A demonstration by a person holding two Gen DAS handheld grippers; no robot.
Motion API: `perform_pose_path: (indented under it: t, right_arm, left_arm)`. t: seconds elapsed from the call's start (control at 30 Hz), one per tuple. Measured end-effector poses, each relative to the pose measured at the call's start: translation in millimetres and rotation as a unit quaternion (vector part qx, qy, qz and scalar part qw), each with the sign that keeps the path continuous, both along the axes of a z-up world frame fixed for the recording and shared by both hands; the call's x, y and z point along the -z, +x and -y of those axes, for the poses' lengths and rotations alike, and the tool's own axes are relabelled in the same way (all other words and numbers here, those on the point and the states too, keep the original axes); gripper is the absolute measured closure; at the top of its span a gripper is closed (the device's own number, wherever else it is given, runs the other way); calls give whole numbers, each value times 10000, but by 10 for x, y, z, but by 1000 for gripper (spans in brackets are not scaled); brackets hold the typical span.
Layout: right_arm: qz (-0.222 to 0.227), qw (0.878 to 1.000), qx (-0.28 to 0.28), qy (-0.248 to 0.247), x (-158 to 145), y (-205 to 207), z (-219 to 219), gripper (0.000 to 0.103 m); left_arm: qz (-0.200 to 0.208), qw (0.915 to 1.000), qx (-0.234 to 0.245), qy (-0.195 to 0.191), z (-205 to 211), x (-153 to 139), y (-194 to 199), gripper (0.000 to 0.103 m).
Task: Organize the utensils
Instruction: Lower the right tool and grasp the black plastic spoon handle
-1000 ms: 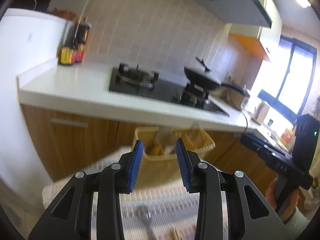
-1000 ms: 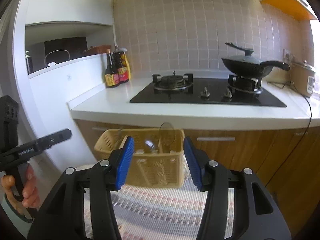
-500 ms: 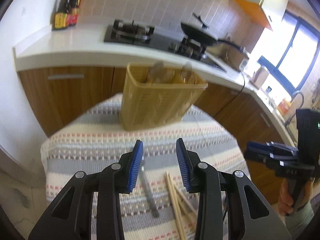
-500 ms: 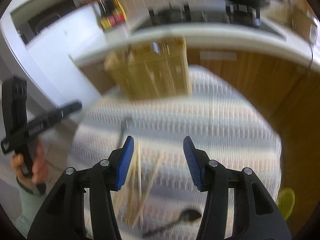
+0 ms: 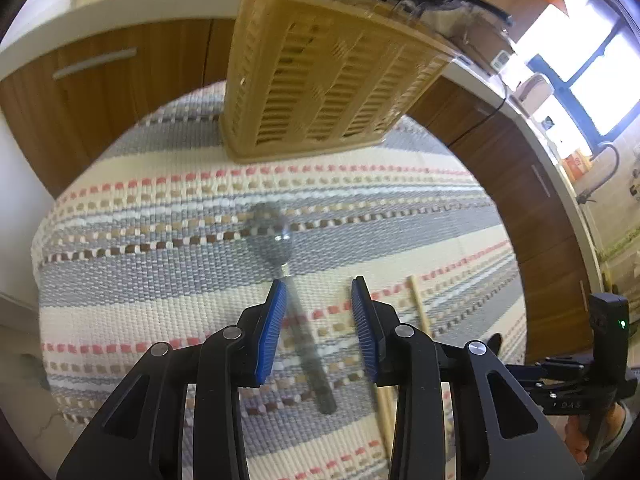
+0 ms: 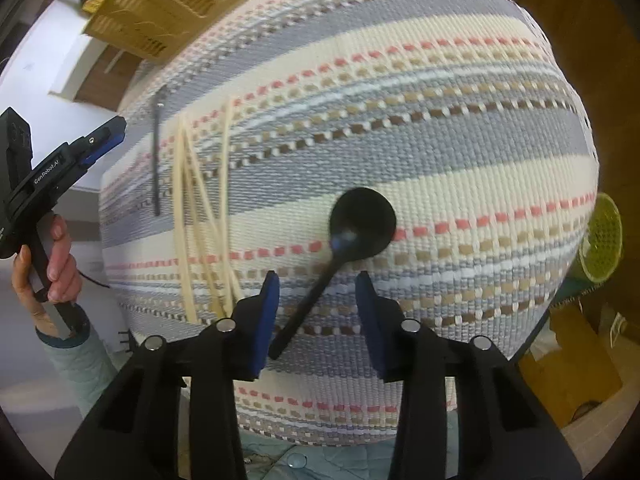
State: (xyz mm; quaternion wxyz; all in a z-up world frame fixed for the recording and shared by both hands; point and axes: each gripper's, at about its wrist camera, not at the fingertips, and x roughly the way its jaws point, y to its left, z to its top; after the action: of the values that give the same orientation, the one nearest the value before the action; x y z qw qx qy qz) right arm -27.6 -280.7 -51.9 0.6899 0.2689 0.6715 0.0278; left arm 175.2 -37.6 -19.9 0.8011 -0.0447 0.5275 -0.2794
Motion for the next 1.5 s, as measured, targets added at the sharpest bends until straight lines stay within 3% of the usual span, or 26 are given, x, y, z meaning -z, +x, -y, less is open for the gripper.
perform_pose_path:
  t: [0.17, 0.33, 0.4, 0.73, 0.77, 0.83, 1.03, 1.17, 1.37, 1.5]
  right_arm:
    - [-115, 9998, 135, -57, 98, 36, -54, 73]
    - [-103, 9992, -20, -381, 151, 103, -241, 80]
    - [-50, 9984, -183, -530, 152, 123, -310, 92]
    - [191, 9945, -656, -788, 148, 391, -525, 98]
    - [219, 9940, -700, -815, 140, 417, -535, 98]
    - [276, 9930, -781, -839, 146, 463, -518, 98]
    - [425, 9927, -896, -693, 139, 520, -302, 98]
    - [607, 9930, -894, -483, 83, 598, -230, 98]
    - [1157, 9886, -927, -247, -133, 715, -86, 98]
    - [1584, 9829, -915, -182, -313, 805, -42, 98]
  left_arm:
    - [-331, 9994, 15, 37, -17, 225, 134, 71]
    - [-357, 9992, -64, 147, 21, 322, 232, 72]
    - [-326, 9992, -92, 197, 61, 317, 256, 72]
    - [-6, 9932, -41, 1163, 489, 270, 293, 72]
    - [46, 9914, -29, 1305, 543, 271, 284, 73]
    - [199, 9860, -102, 1651, 630, 279, 265, 85]
    - [289, 9823, -245, 1833, 719, 281, 255, 93]
    - [256, 9869, -310, 1563, 632, 258, 213, 93]
    - [730, 9920, -369, 962, 404, -22, -31, 93]
    - [1135, 9912, -460, 508, 225, -374, -203, 93]
